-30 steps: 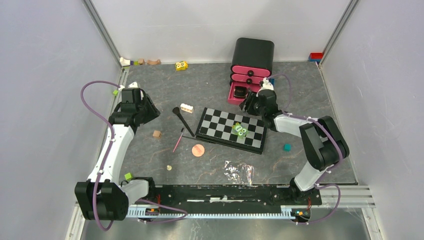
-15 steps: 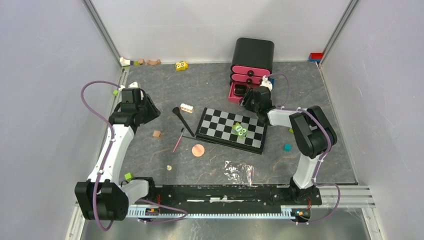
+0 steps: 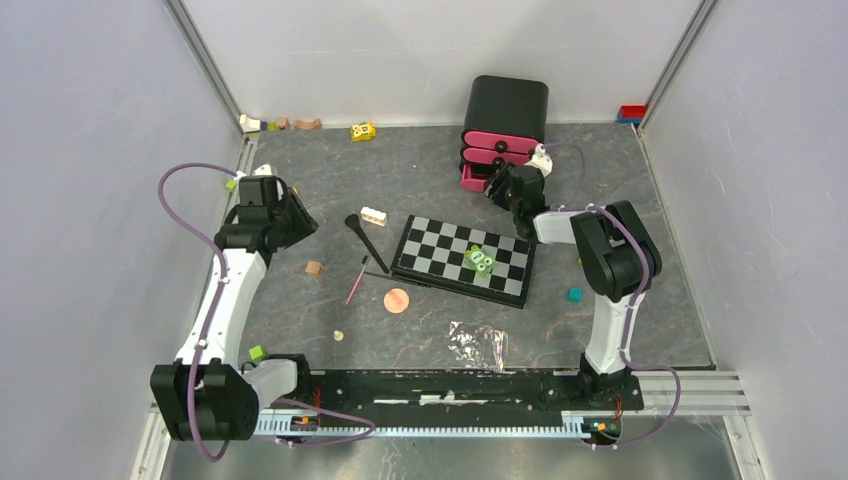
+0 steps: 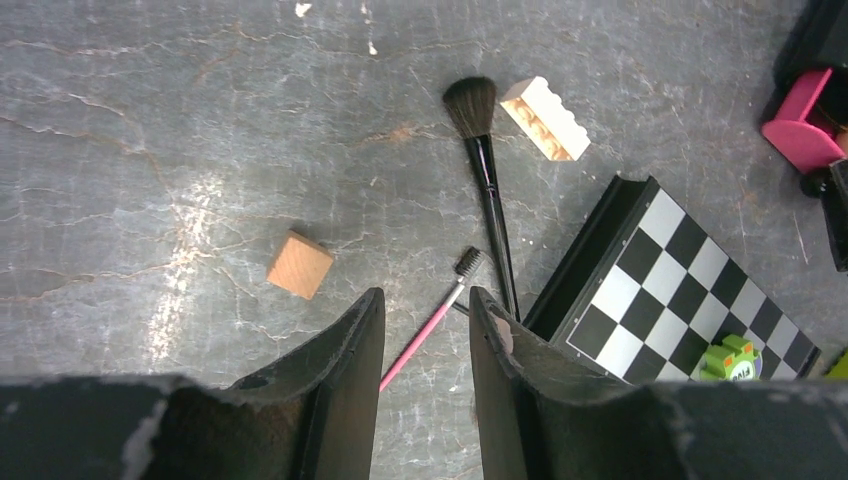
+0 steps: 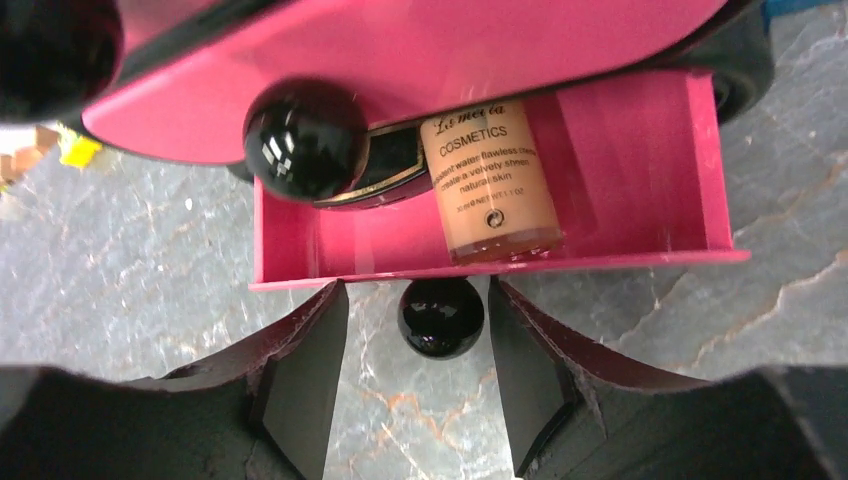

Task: Organize the makeup
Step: Close the drawer in the storage box.

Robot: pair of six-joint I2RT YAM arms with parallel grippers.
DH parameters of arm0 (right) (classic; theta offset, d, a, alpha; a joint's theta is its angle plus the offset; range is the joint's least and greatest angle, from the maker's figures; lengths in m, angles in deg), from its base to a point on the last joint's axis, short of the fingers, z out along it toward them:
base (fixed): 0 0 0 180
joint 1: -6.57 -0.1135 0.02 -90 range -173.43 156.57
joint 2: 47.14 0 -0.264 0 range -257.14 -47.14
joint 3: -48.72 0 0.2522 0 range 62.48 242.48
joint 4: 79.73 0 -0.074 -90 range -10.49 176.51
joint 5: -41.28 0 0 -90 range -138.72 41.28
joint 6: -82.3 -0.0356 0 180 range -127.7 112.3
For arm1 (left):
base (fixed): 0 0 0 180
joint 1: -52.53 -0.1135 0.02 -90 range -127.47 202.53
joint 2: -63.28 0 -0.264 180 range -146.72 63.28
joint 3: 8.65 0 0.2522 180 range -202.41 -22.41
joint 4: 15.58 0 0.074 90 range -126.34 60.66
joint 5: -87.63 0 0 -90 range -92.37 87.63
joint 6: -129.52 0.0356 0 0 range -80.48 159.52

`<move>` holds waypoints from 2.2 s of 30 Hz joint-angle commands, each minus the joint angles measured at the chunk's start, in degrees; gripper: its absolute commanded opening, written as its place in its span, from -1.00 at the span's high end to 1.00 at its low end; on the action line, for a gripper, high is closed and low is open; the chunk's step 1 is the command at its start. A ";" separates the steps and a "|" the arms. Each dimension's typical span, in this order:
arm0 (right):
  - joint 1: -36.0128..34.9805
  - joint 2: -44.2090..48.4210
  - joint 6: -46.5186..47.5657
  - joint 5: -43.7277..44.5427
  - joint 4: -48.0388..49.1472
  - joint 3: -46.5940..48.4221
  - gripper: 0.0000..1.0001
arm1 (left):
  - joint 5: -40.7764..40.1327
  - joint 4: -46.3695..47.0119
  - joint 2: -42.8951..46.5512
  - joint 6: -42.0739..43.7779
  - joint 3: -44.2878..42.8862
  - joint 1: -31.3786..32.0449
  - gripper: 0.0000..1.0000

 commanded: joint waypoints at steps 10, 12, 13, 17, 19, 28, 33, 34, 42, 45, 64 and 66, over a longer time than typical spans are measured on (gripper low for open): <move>2.75 -9.33 -4.12 -1.58 15.15 8.39 -0.26 | 0.49 2.15 0.89 0.95 0.04 -1.46 0.13; 2.92 -10.16 -4.22 -2.37 15.97 8.87 -0.26 | 0.55 2.15 0.80 0.99 0.04 -1.52 0.13; 3.04 -10.26 -3.97 -2.54 16.51 8.81 -0.26 | 0.55 2.17 0.87 0.95 0.04 -1.56 0.13; 3.27 -9.26 -2.59 -4.20 17.49 7.13 -0.27 | 0.77 2.24 0.67 0.99 -0.04 -1.69 0.13; 3.27 -7.30 -1.73 -5.15 18.49 4.50 -0.28 | 0.85 2.24 0.67 0.90 -0.04 -1.78 0.13; 3.31 5.77 4.69 -8.72 16.95 -7.43 -0.32 | 1.08 2.33 0.49 0.87 0.04 -2.02 0.13; 3.92 10.87 9.40 -8.64 10.59 -6.82 -0.33 | 0.93 2.33 0.60 0.95 0.04 -2.07 0.13; 4.16 11.21 9.69 -9.07 9.27 -6.22 -0.33 | 1.02 2.34 0.57 0.99 0.04 -2.11 0.13; 6.92 7.69 6.39 -16.41 1.08 4.51 -0.37 | 1.25 2.33 0.59 0.86 -0.01 -2.27 0.13; 6.96 6.29 5.39 -17.59 -0.04 7.00 -0.39 | 1.38 2.33 0.66 0.86 0.04 -2.30 0.13; 7.17 0.99 0.80 -16.04 -2.91 17.05 -0.36 | 1.73 2.33 1.08 0.77 0.04 -2.72 0.13; 7.21 0.40 0.93 -15.70 -4.67 18.82 -0.31 | 1.67 2.33 1.06 0.77 0.04 -2.68 0.13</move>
